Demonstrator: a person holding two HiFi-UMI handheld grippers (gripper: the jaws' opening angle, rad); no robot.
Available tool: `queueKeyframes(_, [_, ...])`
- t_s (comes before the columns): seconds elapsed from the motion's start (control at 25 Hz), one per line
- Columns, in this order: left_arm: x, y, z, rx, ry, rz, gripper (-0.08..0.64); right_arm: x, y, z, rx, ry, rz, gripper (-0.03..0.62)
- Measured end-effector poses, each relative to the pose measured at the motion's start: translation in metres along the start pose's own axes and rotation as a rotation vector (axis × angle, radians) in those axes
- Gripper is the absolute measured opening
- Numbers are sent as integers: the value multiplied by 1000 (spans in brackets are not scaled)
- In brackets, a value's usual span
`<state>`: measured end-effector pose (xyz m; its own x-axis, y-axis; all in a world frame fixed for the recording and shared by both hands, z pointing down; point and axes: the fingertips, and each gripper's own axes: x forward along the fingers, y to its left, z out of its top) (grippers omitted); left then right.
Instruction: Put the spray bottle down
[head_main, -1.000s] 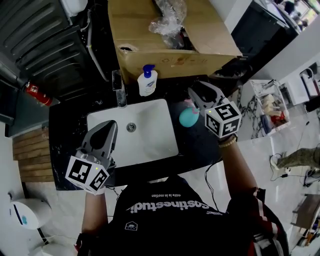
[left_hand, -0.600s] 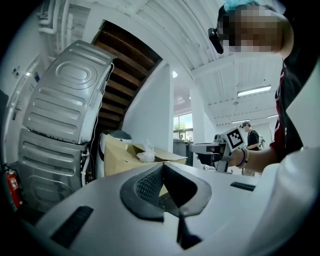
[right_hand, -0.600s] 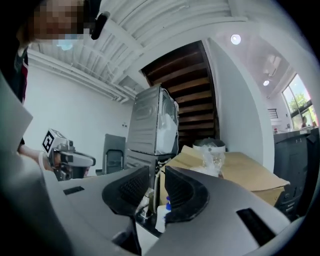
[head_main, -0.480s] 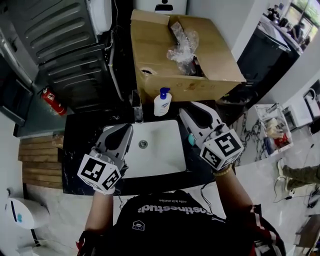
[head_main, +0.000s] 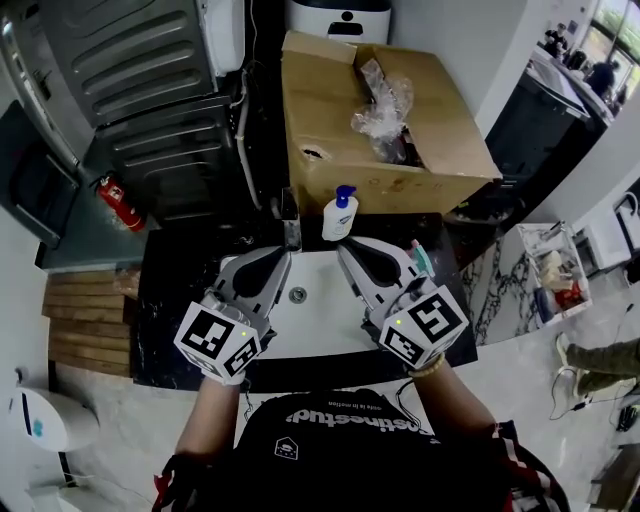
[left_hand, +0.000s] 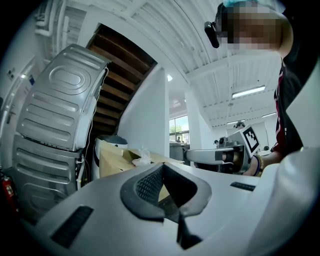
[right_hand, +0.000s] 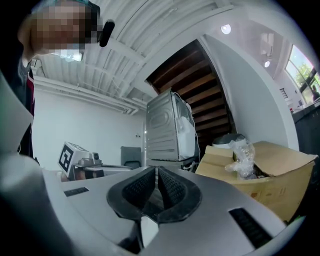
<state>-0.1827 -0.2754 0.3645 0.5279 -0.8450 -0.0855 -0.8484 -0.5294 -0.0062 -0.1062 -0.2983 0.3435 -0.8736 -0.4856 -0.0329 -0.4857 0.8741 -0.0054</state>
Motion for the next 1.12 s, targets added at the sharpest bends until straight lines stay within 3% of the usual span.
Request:
queueKeyframes(0.48, [14, 3, -15, -31, 27, -11, 14, 0, -20, -34, 41, 67, -66, 40])
queueKeyframes(1.12, [16, -1, -20, -34, 46, -27, 14, -3, -19, -41, 45, 86, -70, 38])
